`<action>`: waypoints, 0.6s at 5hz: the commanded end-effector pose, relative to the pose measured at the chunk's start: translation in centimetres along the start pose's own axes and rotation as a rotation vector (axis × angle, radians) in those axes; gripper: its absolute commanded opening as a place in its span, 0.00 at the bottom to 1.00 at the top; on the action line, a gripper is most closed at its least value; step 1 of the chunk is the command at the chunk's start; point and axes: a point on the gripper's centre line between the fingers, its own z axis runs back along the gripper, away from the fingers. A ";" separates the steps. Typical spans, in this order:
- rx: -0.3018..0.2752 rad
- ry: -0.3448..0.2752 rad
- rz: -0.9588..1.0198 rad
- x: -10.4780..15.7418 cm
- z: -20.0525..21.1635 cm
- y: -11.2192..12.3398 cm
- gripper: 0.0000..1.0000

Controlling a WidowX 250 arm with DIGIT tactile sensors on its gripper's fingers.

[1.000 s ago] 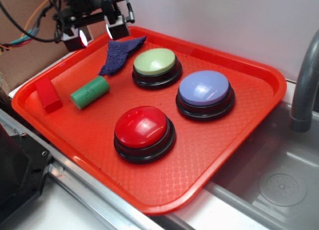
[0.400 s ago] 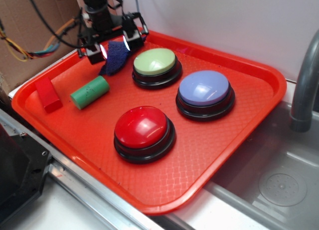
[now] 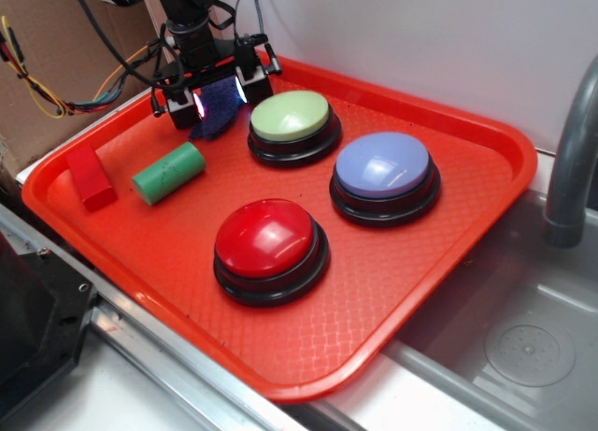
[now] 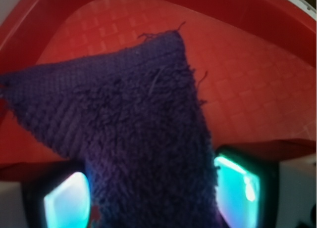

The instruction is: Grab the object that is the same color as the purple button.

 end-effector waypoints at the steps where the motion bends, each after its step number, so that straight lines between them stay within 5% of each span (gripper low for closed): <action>1: -0.036 0.026 -0.066 1.2 1.9 0.2 0.00; 2: -0.057 0.108 -0.152 1.2 3.0 0.2 0.00; 3: -0.026 0.122 -0.306 0.7 5.6 -0.1 0.00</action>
